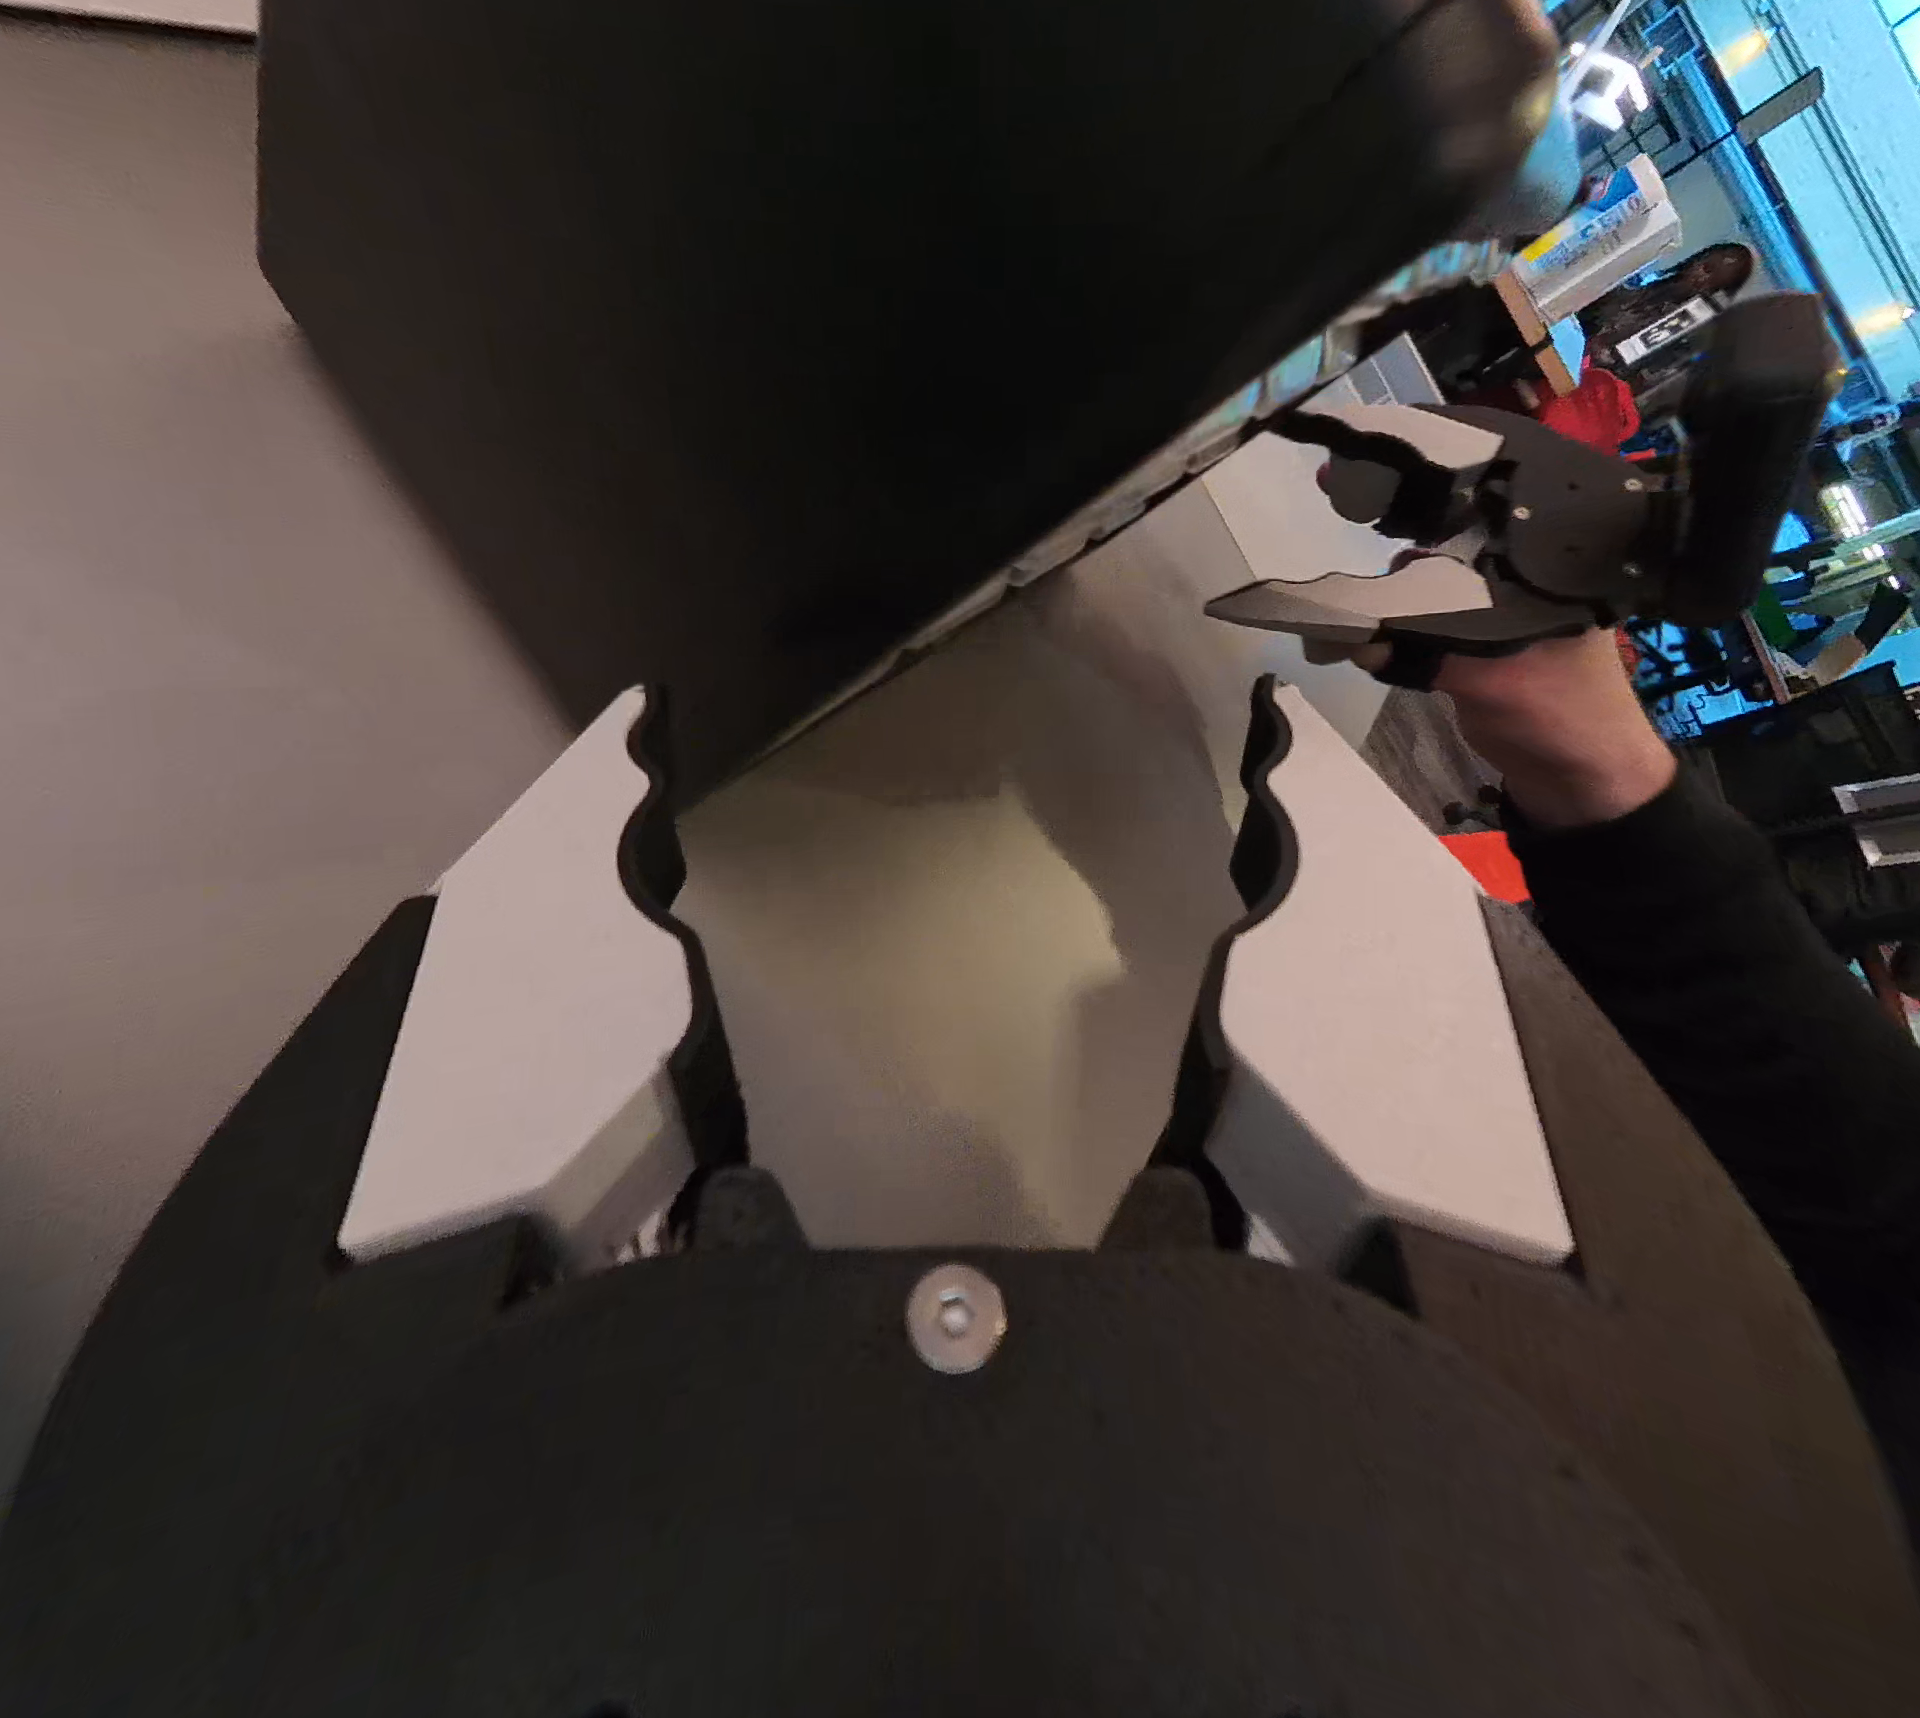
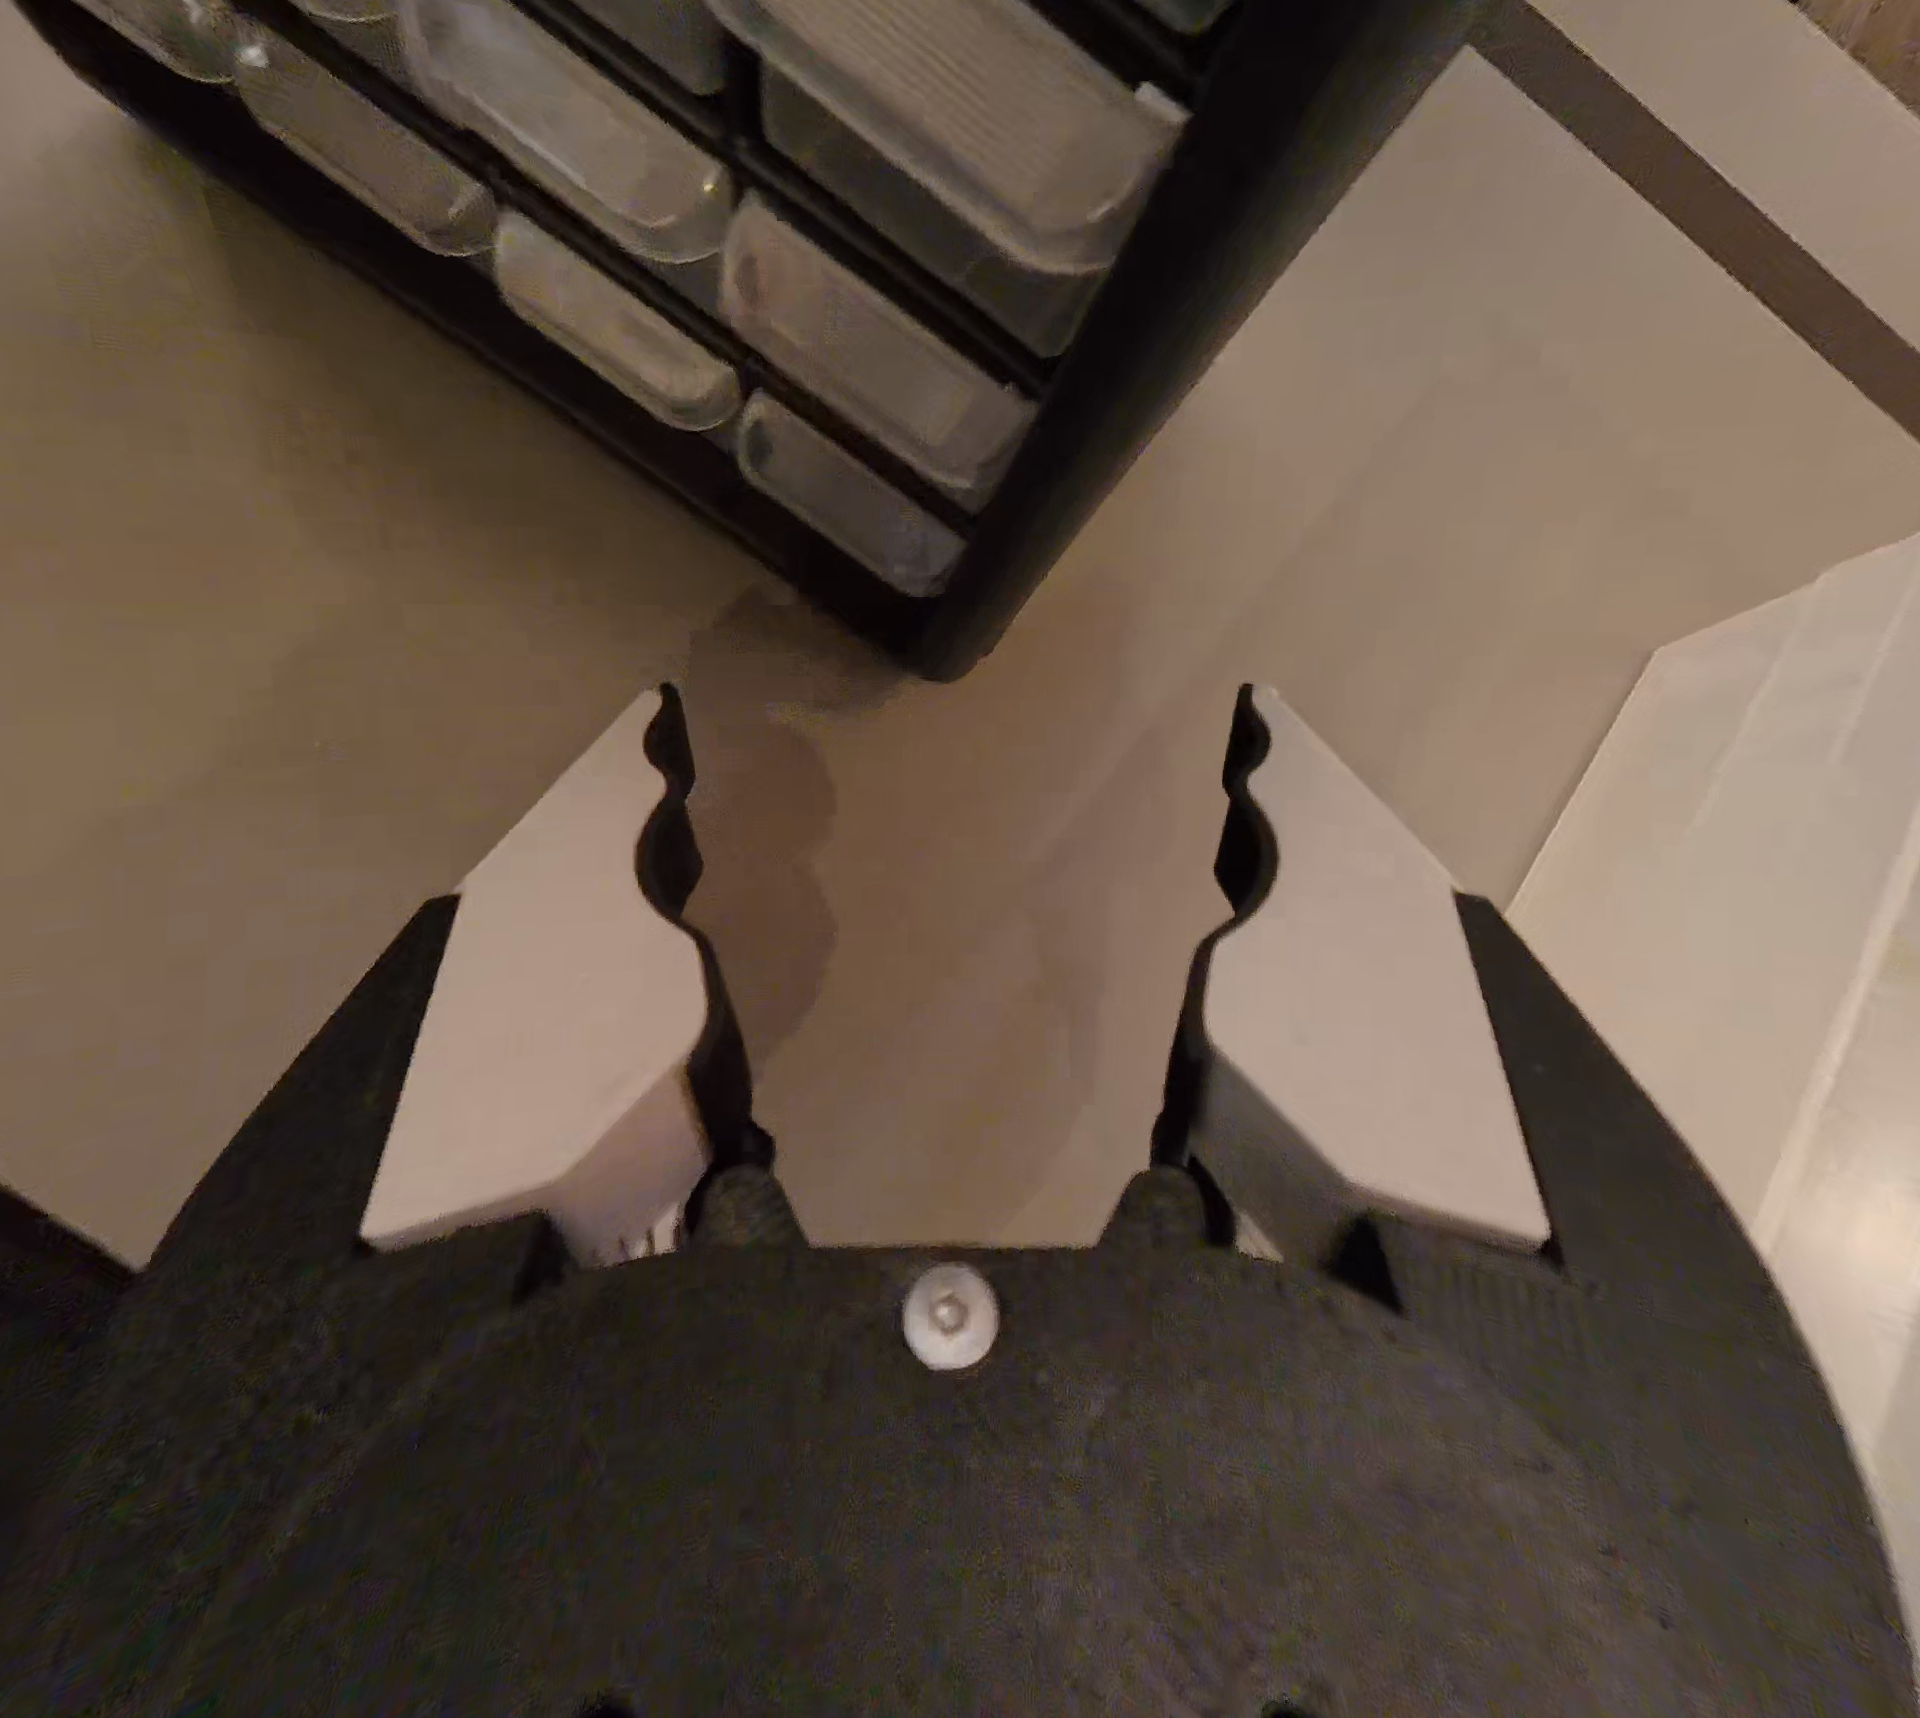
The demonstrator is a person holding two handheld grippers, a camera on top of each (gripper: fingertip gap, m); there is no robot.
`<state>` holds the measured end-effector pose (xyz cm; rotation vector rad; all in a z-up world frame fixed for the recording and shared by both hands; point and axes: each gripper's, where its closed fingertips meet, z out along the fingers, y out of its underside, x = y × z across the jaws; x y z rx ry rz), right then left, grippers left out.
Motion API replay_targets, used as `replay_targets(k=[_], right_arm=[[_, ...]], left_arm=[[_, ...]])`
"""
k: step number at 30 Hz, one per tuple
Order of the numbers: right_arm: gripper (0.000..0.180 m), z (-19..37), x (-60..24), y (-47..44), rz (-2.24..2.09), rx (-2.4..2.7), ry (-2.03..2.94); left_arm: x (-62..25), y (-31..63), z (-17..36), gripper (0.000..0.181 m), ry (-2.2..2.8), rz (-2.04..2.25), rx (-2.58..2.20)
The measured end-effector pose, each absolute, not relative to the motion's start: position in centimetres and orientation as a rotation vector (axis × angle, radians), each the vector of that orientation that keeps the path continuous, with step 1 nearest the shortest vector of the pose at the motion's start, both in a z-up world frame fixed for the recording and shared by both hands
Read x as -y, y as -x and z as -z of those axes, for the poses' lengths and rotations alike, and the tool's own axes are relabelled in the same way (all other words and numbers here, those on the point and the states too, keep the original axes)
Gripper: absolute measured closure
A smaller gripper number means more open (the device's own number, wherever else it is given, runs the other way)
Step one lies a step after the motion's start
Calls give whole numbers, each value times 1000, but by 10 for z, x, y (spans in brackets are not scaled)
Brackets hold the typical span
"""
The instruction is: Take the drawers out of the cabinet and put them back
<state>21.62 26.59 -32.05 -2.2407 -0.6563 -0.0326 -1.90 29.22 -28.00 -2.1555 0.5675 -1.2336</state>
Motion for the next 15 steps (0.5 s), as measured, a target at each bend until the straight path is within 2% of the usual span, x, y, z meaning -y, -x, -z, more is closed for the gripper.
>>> replay_targets(k=[1, 5, 9, 13, 15], right_arm=[[78, 320, -260, -215, 32, 655, 2239], [82, 322, -238, -207, 20, 655, 2262], [88, 315, -222, -188, -29, 666, 2238], [92, 311, -214, -177, -66, 672, 2215], [95, 308, -211, -173, -102, 658, 2204]], left_arm=[[-289, 19, 279, 76, 2154, 1233, -569], [-274, 16, 267, 85, 2119, 1234, -616], [-247, 5, 220, 88, 1872, 1275, -713], [-208, -13, 174, 116, 1619, 1301, -882], [-191, -25, 168, 141, 1557, 1314, -974]])
